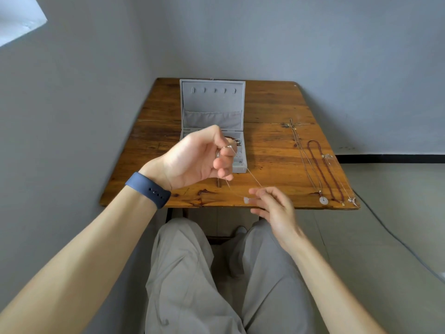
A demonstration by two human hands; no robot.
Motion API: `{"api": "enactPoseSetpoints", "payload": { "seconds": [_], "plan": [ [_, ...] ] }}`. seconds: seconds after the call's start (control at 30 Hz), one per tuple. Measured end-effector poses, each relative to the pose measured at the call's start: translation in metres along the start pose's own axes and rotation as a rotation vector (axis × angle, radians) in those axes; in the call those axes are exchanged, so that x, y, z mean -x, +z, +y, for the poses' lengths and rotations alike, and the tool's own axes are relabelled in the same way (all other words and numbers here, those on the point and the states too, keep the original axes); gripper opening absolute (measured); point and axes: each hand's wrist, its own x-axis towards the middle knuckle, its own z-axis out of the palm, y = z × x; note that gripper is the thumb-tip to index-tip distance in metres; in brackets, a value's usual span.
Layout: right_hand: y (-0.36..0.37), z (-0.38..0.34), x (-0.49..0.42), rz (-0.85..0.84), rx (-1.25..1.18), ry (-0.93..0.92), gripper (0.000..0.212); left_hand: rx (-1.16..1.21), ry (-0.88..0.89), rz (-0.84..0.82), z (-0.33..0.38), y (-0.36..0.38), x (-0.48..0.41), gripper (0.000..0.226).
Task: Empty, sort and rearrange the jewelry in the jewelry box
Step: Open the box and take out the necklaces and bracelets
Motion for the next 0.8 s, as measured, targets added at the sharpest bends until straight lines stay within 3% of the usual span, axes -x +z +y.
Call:
{"api": "enactPoseSetpoints", "payload": {
  "seconds": [0.07, 0.37, 0.57, 0.8],
  "plan": [
    [-0.002, 0.009, 0.004, 0.072, -0.112, 0.082, 0.014, 0.047, 0.003, 0.016, -0.002, -0.003, 0.000, 0.019],
    [-0.006, 0.031, 0.025, -0.003, -0.406, 0.272, 0.015, 0.264, -0.019, 0.213, -0.012, -0.002, -0.016, 0.022],
    [-0.014, 0.028, 0.025, 0.050, -0.530, 0.313, 0.015, 0.246, -0.042, 0.225, -0.017, 0.005, -0.025, 0.022],
    [-0.022, 0.029, 0.027, -0.044, -0.544, 0.296, 0.023, 0.173, -0.032, 0.160, -0.014, 0.005, -0.031, 0.027]
  ]
}}
